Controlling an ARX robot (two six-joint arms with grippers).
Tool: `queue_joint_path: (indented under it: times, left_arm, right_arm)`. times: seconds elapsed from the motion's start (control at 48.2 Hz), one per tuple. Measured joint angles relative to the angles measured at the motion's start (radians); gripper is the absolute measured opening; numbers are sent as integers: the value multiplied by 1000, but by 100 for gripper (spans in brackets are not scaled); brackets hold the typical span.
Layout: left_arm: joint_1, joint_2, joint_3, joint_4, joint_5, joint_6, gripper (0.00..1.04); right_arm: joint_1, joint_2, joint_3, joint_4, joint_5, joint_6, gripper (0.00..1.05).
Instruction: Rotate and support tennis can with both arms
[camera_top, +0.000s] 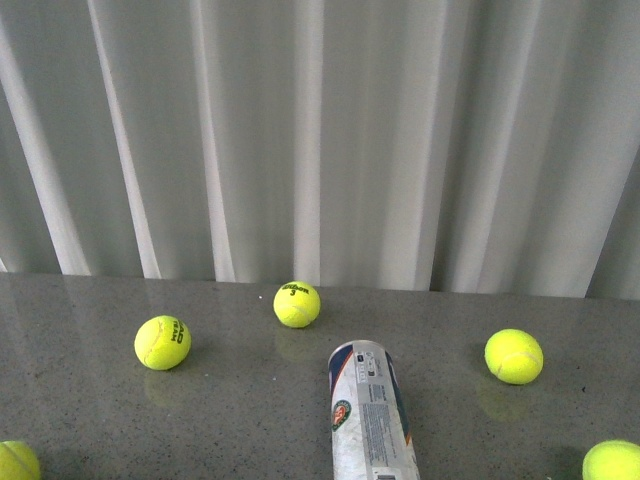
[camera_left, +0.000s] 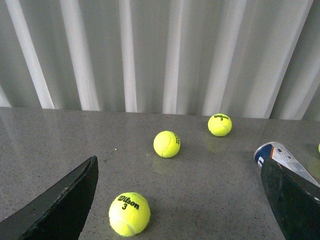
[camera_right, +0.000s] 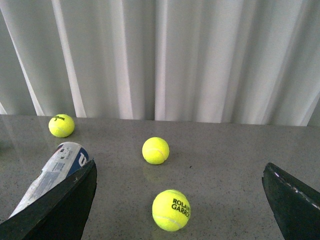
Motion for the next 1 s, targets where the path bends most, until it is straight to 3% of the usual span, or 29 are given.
queue_joint_path:
  times: [0.997]
  left_arm:
    - [0, 0, 0, 0, 0, 0, 98]
  right_arm:
    - [0, 0, 0, 0, 0, 0, 98]
